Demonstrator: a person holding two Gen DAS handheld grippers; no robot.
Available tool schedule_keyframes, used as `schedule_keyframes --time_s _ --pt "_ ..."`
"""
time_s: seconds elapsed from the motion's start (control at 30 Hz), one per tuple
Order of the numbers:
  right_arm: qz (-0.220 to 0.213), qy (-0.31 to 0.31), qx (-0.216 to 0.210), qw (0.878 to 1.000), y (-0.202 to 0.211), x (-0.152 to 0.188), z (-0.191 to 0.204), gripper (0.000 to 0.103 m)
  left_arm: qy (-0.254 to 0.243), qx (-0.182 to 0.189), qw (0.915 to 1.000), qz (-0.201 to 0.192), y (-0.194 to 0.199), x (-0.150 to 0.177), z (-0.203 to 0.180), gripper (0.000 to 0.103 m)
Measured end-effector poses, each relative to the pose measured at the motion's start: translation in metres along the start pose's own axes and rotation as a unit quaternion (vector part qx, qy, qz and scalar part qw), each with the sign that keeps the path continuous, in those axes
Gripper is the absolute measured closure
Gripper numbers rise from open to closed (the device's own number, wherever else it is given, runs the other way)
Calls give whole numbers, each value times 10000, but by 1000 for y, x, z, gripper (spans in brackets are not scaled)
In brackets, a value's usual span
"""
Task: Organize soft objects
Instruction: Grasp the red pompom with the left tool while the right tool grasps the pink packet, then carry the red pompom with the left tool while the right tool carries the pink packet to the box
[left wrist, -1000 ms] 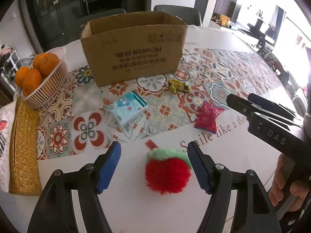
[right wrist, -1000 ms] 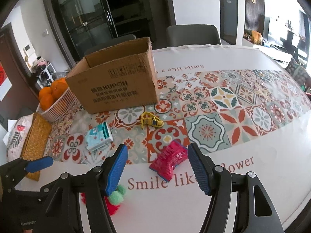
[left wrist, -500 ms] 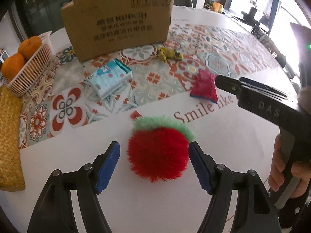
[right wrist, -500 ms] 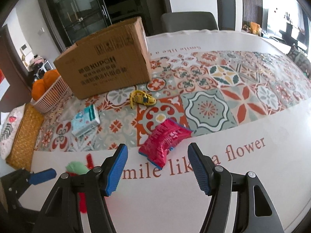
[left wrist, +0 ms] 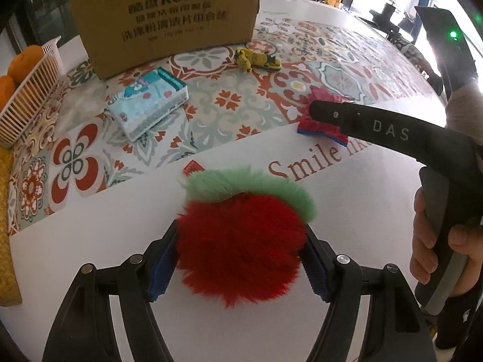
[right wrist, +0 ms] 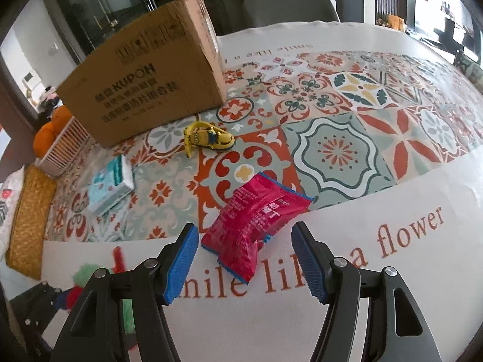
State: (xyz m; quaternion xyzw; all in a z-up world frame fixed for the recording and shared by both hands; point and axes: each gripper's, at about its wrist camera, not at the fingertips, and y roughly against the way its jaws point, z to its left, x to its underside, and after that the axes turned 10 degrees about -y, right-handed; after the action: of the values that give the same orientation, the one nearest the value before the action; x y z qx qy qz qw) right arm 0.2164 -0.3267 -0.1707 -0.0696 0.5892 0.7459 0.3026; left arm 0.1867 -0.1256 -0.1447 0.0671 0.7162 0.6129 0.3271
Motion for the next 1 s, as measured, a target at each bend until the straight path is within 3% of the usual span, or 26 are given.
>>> schedule_keyframes --time_s 0.17,0.4,0.53,1.0 --pt "41 65 87 9999 -7 -1 3 38 49 52 10000 -6 -6 -1 4 39" --pt "-15 215 256 9994 -14 -1 10 40 97 183 9997 -127 -7 0 7 59" --pt "-79 192 242 9995 -11 0 9 59 159 213 9994 -209 -6 2 10 63" --pt "-355 219 70 9991 23 11 14 61 388 224 9966 -698 14 7 20 65"
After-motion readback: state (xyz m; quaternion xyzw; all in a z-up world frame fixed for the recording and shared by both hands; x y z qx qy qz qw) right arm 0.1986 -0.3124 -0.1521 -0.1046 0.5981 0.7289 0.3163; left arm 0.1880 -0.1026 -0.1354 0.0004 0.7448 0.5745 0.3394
